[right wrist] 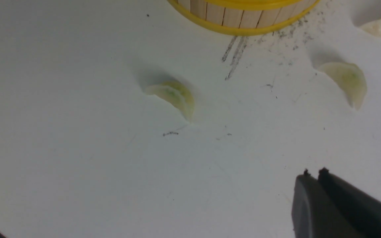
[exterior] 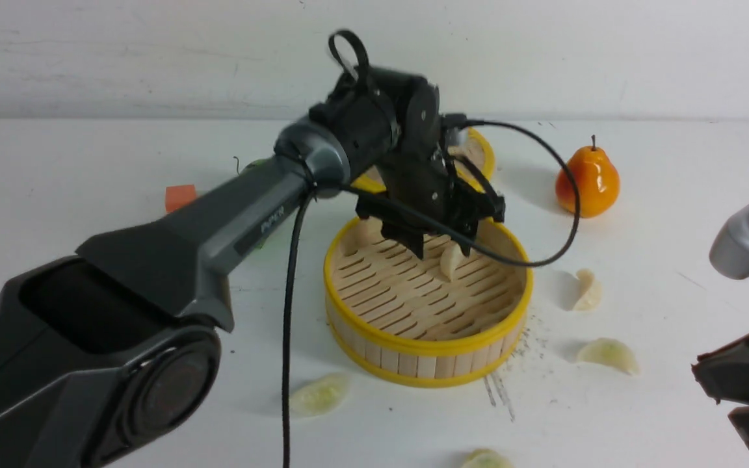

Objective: Put the dumplings into the steamer on the white table.
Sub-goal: 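Reach for and grasp a dumpling on the table with the left gripper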

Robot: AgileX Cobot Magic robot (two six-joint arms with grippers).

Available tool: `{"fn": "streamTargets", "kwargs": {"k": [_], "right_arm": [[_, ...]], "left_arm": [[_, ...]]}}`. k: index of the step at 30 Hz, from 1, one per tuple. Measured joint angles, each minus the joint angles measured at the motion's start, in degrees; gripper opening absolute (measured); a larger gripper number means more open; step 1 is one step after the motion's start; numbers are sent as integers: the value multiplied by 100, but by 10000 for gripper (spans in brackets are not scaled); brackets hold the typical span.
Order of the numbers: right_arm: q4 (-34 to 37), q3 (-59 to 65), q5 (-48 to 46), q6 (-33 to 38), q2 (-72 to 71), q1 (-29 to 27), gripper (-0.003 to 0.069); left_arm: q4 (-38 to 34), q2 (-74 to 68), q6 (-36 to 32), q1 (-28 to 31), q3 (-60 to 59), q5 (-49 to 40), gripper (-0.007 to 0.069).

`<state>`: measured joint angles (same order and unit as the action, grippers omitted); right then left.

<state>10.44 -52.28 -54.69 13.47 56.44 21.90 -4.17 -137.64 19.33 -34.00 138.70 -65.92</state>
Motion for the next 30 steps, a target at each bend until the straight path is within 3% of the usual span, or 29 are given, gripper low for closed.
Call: {"fn": "streamTargets", "kwargs": {"k": [4, 9, 19, 25, 30], "right_arm": [[0, 0, -5, 0, 0, 0, 34], [0, 0, -5, 0, 0, 0, 40], [74, 0, -1, 0, 0, 0, 44], [133, 0, 89, 0, 0, 0, 52], [199, 0, 121, 0, 0, 0, 59]], "left_arm": [[208, 728, -136, 0, 317, -480, 576], [214, 1867, -543, 0, -145, -527, 566], [558, 4341, -1724, 203, -4483, -507, 531], [298, 4161, -3331, 222, -6453, 1037, 530], [-210, 3640, -4436, 222, -6783, 1977, 530]]}}
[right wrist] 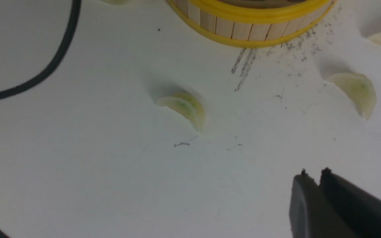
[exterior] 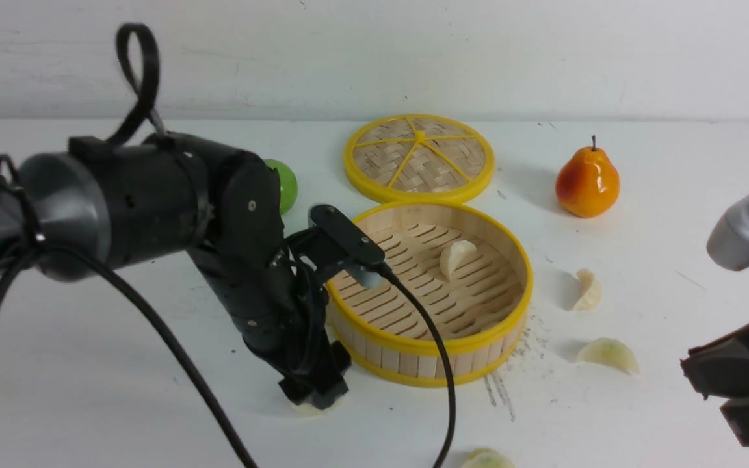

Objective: Put the dumplings into the steamer on the white table.
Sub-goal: 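Reach for and grasp a dumpling on the table with the left gripper, then place the dumpling into the bamboo steamer basket with the left gripper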

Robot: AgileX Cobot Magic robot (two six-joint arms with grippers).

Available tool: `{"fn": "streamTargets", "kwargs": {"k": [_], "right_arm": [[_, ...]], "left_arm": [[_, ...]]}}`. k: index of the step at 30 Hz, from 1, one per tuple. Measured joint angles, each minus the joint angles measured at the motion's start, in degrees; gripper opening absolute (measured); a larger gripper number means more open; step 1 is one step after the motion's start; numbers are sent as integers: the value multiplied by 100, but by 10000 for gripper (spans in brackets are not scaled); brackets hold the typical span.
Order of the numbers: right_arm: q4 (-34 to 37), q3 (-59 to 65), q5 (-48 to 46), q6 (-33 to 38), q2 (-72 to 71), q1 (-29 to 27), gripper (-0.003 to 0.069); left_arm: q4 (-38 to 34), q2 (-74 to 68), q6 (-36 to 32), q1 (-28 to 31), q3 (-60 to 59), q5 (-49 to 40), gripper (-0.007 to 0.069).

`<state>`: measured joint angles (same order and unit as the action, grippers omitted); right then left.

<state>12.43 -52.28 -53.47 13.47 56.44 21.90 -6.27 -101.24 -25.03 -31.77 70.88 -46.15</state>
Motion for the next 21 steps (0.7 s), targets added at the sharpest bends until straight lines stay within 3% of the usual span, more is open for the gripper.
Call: {"fn": "streamTargets", "kwargs": {"k": [7, 11, 15, 21], "right_arm": [[15, 0, -18, 0, 0, 0, 64], [15, 0, -35, 0, 0, 0, 70], [-3, 0, -24, 0, 0, 0, 73], [-48, 69, 134, 0, 2, 0, 77]], "left_arm": [[-137, -734, -164, 0, 0, 644, 527], [-121, -939, -128, 0, 13, 636, 444], [15, -956, 327, 0, 215, -107, 235], [116, -906, 1502, 0, 1660, -1486, 246]]}}
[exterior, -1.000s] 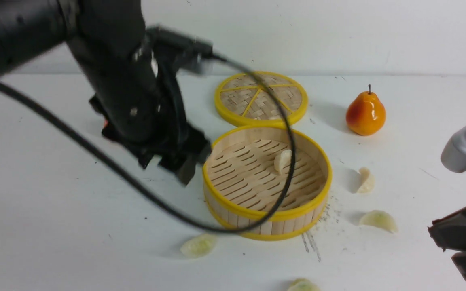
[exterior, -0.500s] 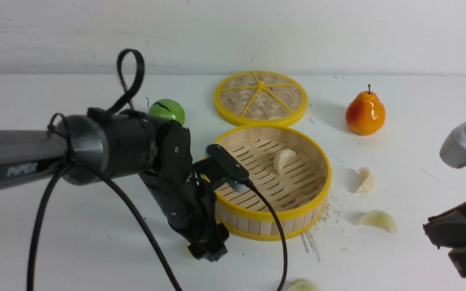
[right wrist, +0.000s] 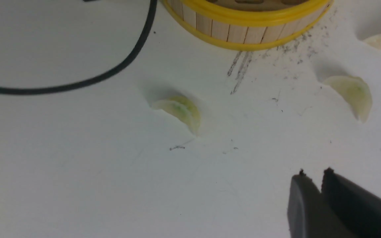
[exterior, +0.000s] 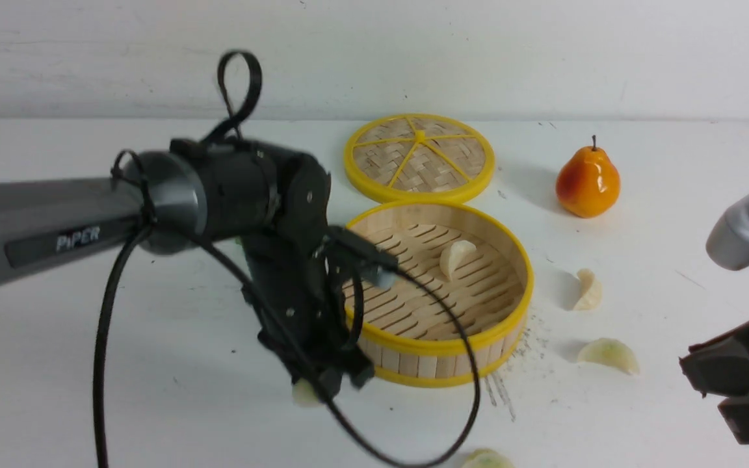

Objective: Put the dumplings into the steamer on the white table.
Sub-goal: 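Place the dumpling into the bamboo steamer basket with the left gripper, then reach for and grasp a dumpling lying on the table beside the steamer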

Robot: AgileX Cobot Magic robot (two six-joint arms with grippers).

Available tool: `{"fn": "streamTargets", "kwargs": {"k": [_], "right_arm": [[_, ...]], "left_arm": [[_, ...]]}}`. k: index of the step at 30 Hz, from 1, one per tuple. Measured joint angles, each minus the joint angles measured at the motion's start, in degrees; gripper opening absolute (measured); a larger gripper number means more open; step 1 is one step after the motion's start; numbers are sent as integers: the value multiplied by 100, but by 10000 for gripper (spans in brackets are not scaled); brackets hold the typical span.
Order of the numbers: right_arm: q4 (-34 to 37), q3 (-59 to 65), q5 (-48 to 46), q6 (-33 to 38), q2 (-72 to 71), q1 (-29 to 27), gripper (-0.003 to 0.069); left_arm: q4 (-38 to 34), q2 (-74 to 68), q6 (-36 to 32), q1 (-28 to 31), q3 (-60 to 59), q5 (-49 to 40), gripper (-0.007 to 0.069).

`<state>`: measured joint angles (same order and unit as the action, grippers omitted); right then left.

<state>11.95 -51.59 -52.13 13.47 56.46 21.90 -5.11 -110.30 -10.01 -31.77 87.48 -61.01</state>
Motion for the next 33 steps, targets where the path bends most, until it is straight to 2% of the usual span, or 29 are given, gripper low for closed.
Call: {"fn": "streamTargets", "kwargs": {"k": [1, 5, 11, 16, 22, 24, 27, 29, 33], "right_arm": [[0, -2, 1, 0, 0, 0, 78], [0, 3, 56, 0, 0, 0, 83], [0, 3, 63, 5, 0, 0, 87], [0, 3, 63, 5, 0, 0, 93], [0, 3, 68, 5, 0, 0, 97], [0, 3, 70, 5, 0, 0, 97], [0, 3, 82, 5, 0, 0, 100], [0, -13, 69, 29, 0, 0, 101], [72, -316, -250, 244, 84, 0, 86]], "left_arm": [[0, -1, 0, 0, 0, -14, 246], [11, -124, 1311, 0, 1571, 108, 246], [111, -1296, 2206, 0, 3052, 361, 246], [177, -2208, 2322, 0, 3566, 598, 246], [240, -2629, 2340, 0, 3768, 773, 250], [245, -2677, 2340, 0, 3775, 757, 287], [245, -2696, 2340, 0, 3860, 552, 386], [255, -2633, 2340, 0, 4072, 95, 446], [397, -2275, 2260, 0, 4644, -811, 486]]}}
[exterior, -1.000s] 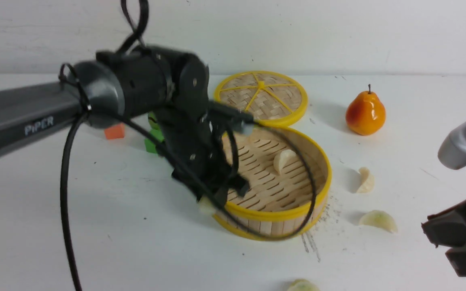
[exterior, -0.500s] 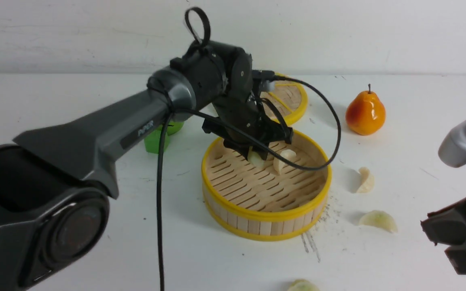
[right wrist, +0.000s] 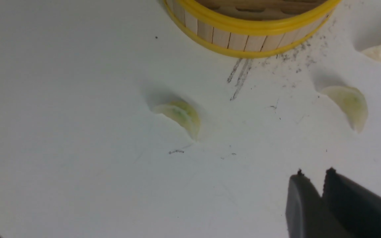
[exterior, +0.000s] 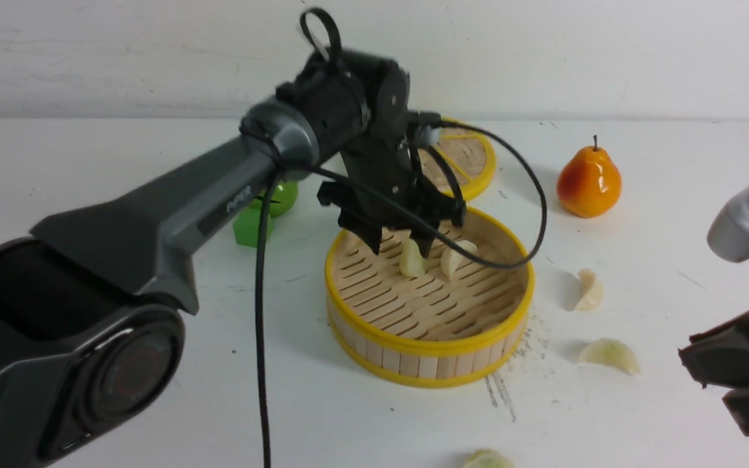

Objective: Put the dumplings into the steamer on the white table.
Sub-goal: 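Reach for and grasp a dumpling lying on the table beside the steamer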

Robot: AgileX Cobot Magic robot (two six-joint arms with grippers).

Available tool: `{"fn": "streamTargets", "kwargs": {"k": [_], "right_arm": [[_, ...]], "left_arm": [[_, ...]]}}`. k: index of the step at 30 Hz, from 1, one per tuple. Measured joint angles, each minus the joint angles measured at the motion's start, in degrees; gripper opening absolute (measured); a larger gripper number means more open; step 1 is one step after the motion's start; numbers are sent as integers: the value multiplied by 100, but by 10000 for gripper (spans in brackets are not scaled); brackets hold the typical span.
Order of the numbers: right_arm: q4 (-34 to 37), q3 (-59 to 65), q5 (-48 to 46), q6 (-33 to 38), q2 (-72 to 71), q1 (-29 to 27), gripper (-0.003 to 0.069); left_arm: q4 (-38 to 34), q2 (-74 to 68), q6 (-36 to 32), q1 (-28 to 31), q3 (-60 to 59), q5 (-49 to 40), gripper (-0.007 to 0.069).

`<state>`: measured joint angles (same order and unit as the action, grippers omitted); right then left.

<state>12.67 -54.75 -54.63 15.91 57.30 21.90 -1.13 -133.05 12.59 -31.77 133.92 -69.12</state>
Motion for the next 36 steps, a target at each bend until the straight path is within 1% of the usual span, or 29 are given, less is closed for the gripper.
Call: {"fn": "streamTargets", "kwargs": {"k": [2, 3, 5, 6, 8, 12, 14, 16, 19, 20, 21, 22, 23, 24, 25, 26, 28, 29, 31, 32, 33, 34, 36], "right_arm": [[127, -301, -257, 129, 149, 0, 55], [203, -455, -349, 201, 227, 0, 39], [329, -712, -529, 388, 462, 59, 1], [340, -768, -572, 451, 540, 99, -7], [340, -878, -638, 606, 779, 310, -19], [200, -926, -641, 985, 1485, 1034, -19], [97, -926, -558, 1040, 1786, 1236, -15], [32, -933, -427, 1060, 2168, 1379, 0], [9, -933, -159, 1100, 2812, 1459, 73], [3, -933, -51, 1130, 3048, 1471, 118], [-12, -933, 89, 1191, 3322, 1471, 184], [-35, -933, 188, 1217, 3493, 1471, 234], [-88, -933, 333, 1248, 3728, 1471, 310], [-88, -933, 333, 1248, 3765, 1471, 310], [-142, -933, 521, 1294, 4004, 1471, 407], [-165, -933, 637, 1348, 4160, 1471, 460], [-190, -934, 797, 1473, 4417, 1471, 526], [-197, -939, 859, 1557, 4545, 1476, 543], [-206, -939, 914, 1646, 4684, 1484, 546], [-234, -941, 950, 1708, 4833, 1518, 519], [-297, -960, 980, 1731, 4904, 1555, 472], [-321, -973, 1012, 1731, 4920, 1585, 440], [-412, -1001, 1126, 1724, 4956, 1651, 295]], "left_arm": [[50, 332, -100, 0, 215, -114, 474], [70, 572, -128, 0, 268, -144, 456], [114, 1074, -194, 0, 243, -185, 403], [114, 1321, -230, 0, 181, -198, 372], [114, 2004, -328, 0, -127, -210, 279], [280, 3689, -448, 0, -1467, -210, 52], [325, 4327, -457, 0, -2153, -210, -15], [334, 5043, -462, 0, -3002, -214, -14], [323, 6158, -450, 0, -4423, -214, -14], [318, 6479, -408, 0, -4939, -176, -14], [318, 7044, -338, 0, -5541, -21, -14], [318, 7362, -277, 0, -5919, 127, -14], [336, 7828, -164, 0, -6446, 356, -14], [332, 7903, -140, 0, -6527, 356, -14], [376, 8400, 10, 0, -6979, 584, -14], [423, 8716, 178, 0, -7417, 722, -14], [511, 9205, 405, 0, -7799, 813, -14], [569, 9418, 554, 0, -7981, 821, -14], [631, 9661, 676, 0, -8150, 821, -14], [714, 9861, 778, 0, -8295, 808, -14], [742, 9981, 817, 0, -8341, 782, -14], [758, 10061, 817, 0, -8361, 771, -14], [797, 10224, 830, 0, -8367, 706, -14]]}}
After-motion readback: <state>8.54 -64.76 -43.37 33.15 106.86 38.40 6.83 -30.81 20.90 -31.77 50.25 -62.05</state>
